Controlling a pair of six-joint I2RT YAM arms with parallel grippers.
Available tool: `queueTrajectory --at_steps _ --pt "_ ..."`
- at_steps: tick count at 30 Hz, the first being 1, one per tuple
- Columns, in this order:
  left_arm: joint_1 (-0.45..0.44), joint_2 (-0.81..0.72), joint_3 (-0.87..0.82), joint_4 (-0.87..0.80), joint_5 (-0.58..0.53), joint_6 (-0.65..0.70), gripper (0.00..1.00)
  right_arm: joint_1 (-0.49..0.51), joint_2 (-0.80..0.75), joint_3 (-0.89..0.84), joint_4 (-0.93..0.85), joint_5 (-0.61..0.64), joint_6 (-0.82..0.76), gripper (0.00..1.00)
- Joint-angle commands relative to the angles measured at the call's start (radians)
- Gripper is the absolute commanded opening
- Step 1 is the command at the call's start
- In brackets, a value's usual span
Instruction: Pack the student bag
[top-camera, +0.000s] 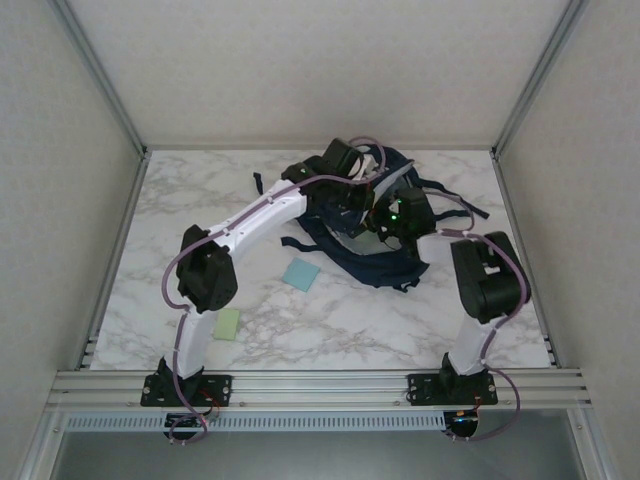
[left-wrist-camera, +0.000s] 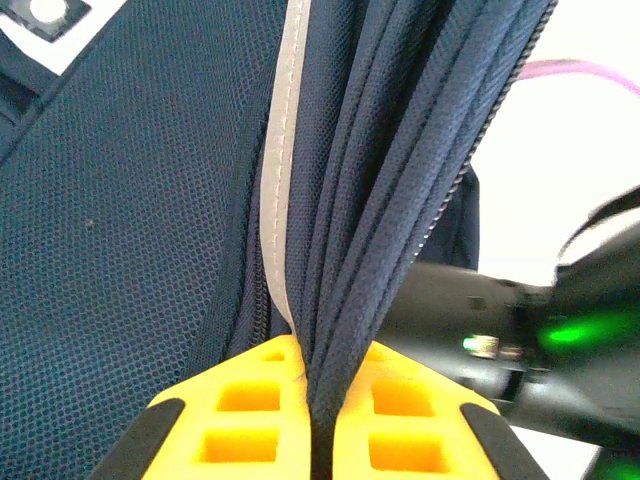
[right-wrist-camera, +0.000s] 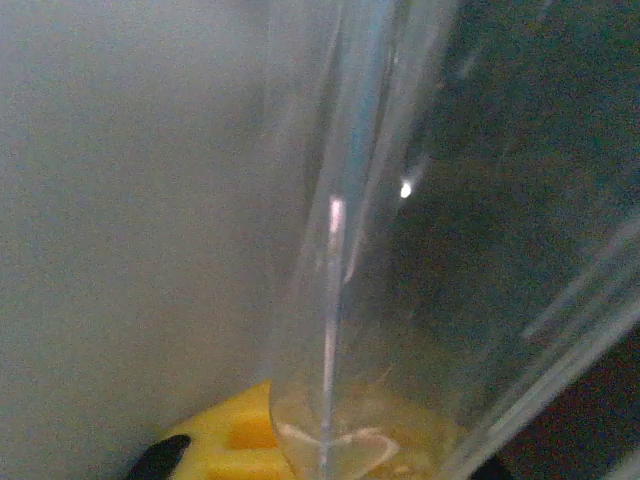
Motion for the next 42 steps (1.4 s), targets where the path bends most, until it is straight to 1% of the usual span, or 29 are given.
queueTrajectory --at_steps 1,4,7,9,10,11,13,16,18,19,22,25,30,33,35,39,42 --pt "-0.018 -0.046 0.113 0.044 0.091 -0.030 0.00 0.049 0.091 0.104 0.142 0.034 0.091 0.00" --pt "-0.019 -0.060 0.112 0.045 0.098 -0.034 0.00 0.049 0.175 0.175 0.145 0.085 0.121 0.00" --pt "-0.017 -0.075 0.102 0.043 0.070 -0.025 0.00 0.052 0.257 0.265 0.152 0.040 0.175 0.00" --pt "-0.012 -0.073 0.098 0.050 0.052 -0.025 0.00 0.056 0.264 0.277 0.138 0.034 0.180 0.00" --pt "-0.007 -0.069 0.095 0.055 0.044 -0.029 0.00 0.056 0.248 0.267 0.117 0.044 0.168 0.04" --pt "-0.001 -0.062 0.095 0.057 0.034 -0.034 0.00 0.056 0.226 0.252 0.095 0.055 0.152 0.12" --pt "0.014 -0.045 0.094 0.065 0.018 -0.045 0.00 0.052 0.157 0.215 0.015 0.080 0.094 0.33" --pt "0.036 -0.023 0.091 0.078 -0.001 -0.061 0.00 0.050 0.040 0.185 -0.157 0.112 -0.023 0.53" --pt "0.050 -0.015 0.087 0.089 -0.013 -0.068 0.00 0.048 -0.035 0.176 -0.280 0.138 -0.094 0.64" --pt "0.056 -0.012 0.086 0.095 -0.017 -0.072 0.00 0.045 -0.066 0.176 -0.341 0.148 -0.131 0.68" --pt "0.070 -0.007 0.079 0.113 -0.031 -0.078 0.00 0.035 -0.140 0.191 -0.521 0.184 -0.221 0.76" --pt "0.078 -0.001 0.080 0.123 -0.031 -0.086 0.00 0.015 -0.181 0.193 -0.628 0.198 -0.281 0.77" --pt "0.078 0.005 0.075 0.132 -0.015 -0.098 0.00 -0.004 -0.242 0.180 -0.732 0.224 -0.366 0.78" --pt "0.079 0.002 0.064 0.142 0.003 -0.109 0.00 -0.005 -0.276 0.170 -0.792 0.268 -0.427 0.71" --pt "0.076 -0.001 0.056 0.149 0.019 -0.120 0.00 -0.004 -0.278 0.153 -0.786 0.269 -0.447 0.65" --pt "0.064 -0.020 0.038 0.160 0.038 -0.128 0.00 0.000 -0.239 0.090 -0.657 0.196 -0.427 0.52" --pt "0.050 -0.043 0.019 0.171 0.042 -0.131 0.00 0.006 -0.180 0.070 -0.581 0.165 -0.414 0.49"
